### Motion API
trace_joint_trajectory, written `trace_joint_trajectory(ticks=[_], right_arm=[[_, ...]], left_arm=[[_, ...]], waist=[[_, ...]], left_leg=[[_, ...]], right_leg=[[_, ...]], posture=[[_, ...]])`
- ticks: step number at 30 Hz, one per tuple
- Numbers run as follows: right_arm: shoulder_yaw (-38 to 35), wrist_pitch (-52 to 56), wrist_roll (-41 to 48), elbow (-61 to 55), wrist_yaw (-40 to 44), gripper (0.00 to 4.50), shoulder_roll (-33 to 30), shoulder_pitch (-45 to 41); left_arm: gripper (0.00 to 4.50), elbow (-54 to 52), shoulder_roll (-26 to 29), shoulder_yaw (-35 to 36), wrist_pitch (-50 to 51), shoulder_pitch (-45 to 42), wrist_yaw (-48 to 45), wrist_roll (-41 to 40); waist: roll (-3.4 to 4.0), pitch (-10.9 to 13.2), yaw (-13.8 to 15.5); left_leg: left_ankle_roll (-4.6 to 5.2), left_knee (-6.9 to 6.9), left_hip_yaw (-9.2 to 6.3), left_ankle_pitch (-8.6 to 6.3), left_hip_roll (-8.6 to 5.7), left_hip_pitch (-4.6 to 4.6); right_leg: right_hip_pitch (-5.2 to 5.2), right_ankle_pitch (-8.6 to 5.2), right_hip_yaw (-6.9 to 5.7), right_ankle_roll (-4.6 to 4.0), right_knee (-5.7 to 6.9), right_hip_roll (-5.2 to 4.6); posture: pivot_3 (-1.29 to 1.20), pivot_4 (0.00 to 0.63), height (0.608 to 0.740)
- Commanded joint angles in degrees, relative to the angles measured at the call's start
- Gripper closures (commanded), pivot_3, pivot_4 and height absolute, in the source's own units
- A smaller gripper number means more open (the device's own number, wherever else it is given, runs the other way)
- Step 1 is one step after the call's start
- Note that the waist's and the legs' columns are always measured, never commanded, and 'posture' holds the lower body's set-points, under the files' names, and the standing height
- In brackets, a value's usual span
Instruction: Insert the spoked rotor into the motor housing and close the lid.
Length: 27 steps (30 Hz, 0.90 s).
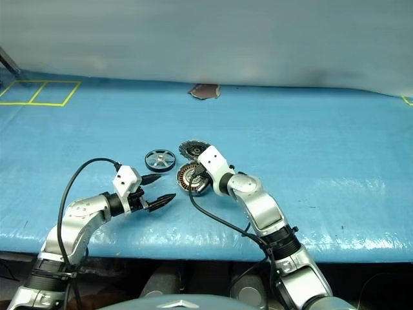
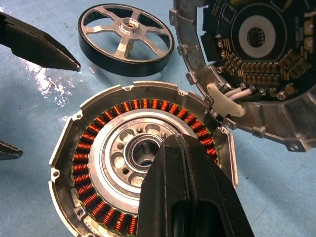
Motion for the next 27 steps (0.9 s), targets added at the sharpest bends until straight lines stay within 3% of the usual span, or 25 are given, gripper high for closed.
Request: trace_joint_trajectory(ticks=[1, 27], right_arm=[[-0.53, 0.20, 0.20, -3.25, -0.13, 4.48, -0.15, -0.58], [1.44, 0.91, 0.62, -4.92, 0.28, 4.48, 0.71, -0.26]], left_arm=[[0.00, -1.23, 0.00, 0.37, -1.17, -0.49, -0.23, -0.02], [0.00, -1.30, -0.08, 0.75, -0.97, -0.06, 0.40, 0.02]], waist=[[0.00, 0.01, 0.01], [0.01, 0.04, -0.01]], left_leg=[[0.00, 0.00, 0.00, 0.00, 0.00, -0.01], [0.00, -0.02, 0.00, 0.00, 0.00, -0.02]], right_leg=[[0.00, 0.00, 0.00, 0.00, 0.00, 0.00], [-0.03, 0.00, 0.00, 0.00, 0.00, 0.00]], posture=[[0.00, 0.150, 0.740], [0.00, 0.150, 0.740]])
